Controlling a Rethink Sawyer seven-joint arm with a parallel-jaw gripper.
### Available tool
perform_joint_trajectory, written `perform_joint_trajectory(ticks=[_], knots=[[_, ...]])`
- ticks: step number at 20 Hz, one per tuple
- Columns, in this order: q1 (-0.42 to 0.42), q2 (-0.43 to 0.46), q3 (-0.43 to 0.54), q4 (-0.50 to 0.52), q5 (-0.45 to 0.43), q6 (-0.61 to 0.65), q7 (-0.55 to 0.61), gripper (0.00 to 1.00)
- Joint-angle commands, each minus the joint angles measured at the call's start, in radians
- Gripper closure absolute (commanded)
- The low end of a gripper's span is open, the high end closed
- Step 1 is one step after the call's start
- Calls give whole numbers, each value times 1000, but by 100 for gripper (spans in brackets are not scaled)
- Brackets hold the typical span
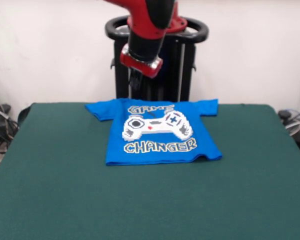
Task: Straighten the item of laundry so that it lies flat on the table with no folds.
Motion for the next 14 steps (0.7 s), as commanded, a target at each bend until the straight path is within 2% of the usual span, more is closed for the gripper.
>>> perform_joint_trajectory(ticks=[1, 5, 14], knots=[[-13, 74, 167, -128, 2, -176, 104, 100], [8, 113, 150, -161, 10, -254, 125, 100], [10, 93, 180, -191, 36, -215, 110, 100]])
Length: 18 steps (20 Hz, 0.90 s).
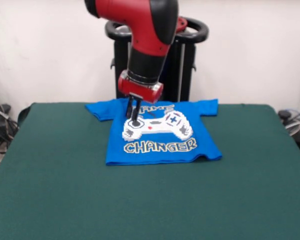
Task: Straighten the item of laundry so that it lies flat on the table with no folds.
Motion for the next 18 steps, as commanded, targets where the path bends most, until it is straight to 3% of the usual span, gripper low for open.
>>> perform_joint_trajectory(ticks=[1, 5, 8, 18], knots=[[16, 10, 133, -110, 41, 80, 103, 100], [25, -40, 155, -137, 62, 196, 84, 100], [17, -22, 176, -159, 64, 221, 82, 100], [42, 77, 180, -197, 39, 140, 117, 100]])
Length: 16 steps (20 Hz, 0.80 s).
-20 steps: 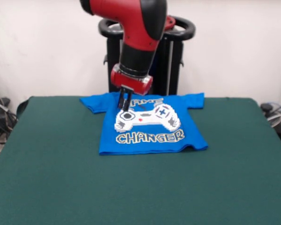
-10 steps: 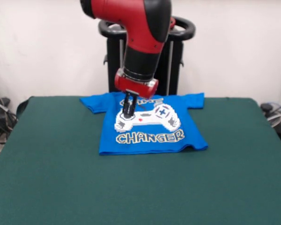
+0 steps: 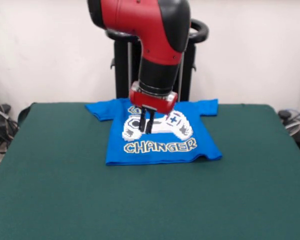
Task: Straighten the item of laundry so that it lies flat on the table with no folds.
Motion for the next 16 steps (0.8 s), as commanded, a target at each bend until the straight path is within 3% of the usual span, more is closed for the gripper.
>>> perform_joint_trajectory(ticks=[1, 7, 16], knots=[[38, 98, 89, -98, 31, -5, 123, 100], [54, 173, 97, -130, 37, -65, 144, 100], [62, 189, 96, -137, 28, -43, 127, 100]])
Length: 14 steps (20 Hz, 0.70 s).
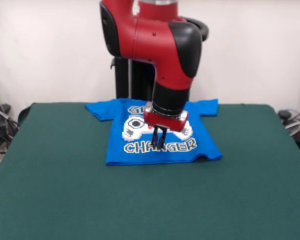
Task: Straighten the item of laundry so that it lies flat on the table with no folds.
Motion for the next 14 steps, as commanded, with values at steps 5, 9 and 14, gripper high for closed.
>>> perform_joint_trajectory(ticks=[5, 9, 14], knots=[[34, 75, 68, -90, 43, -93, 164, 100], [35, 81, 74, -118, 50, -37, 142, 100], [3, 99, 116, -107, 31, -103, 141, 100]])
